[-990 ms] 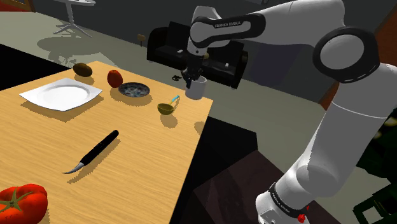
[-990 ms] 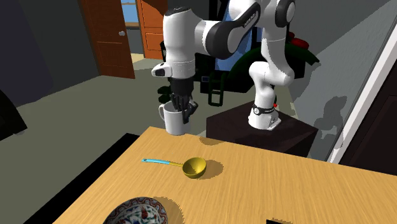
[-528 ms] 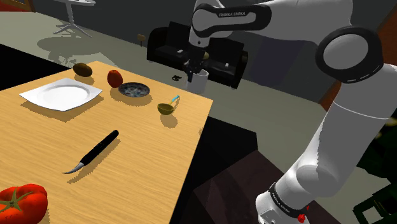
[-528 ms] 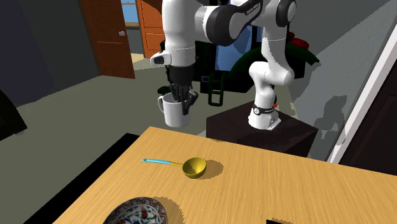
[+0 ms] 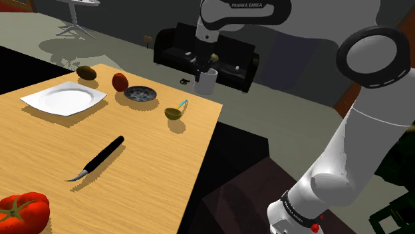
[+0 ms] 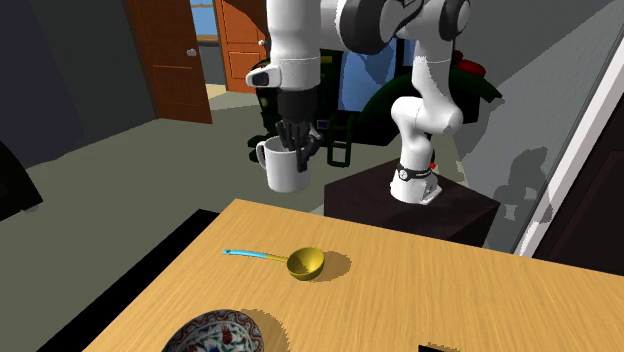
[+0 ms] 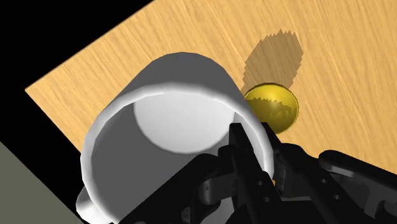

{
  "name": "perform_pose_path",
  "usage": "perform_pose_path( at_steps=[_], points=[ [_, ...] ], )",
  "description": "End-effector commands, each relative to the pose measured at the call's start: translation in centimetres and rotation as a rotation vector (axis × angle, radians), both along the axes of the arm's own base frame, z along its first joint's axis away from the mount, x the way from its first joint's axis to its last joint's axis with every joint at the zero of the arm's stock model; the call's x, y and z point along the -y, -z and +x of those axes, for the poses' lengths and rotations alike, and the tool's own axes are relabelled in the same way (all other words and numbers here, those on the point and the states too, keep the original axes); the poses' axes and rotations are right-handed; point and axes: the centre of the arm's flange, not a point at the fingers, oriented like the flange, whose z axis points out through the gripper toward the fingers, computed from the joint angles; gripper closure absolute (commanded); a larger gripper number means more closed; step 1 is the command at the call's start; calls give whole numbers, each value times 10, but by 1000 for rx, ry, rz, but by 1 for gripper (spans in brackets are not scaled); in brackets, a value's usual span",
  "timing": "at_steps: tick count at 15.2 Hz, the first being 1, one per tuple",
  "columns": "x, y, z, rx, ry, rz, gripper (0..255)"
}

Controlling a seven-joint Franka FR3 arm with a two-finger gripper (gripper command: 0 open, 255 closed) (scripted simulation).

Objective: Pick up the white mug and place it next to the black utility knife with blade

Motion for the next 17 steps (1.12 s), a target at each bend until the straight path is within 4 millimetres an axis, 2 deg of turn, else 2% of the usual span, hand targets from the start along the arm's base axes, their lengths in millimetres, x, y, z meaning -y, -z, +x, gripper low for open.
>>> perform_pose_path(
  at_steps=[1,17],
  points=[
    [-21,-2,-13,0,0,0,255],
    [-203,-3,-119,0,0,0,255]
  ],
)
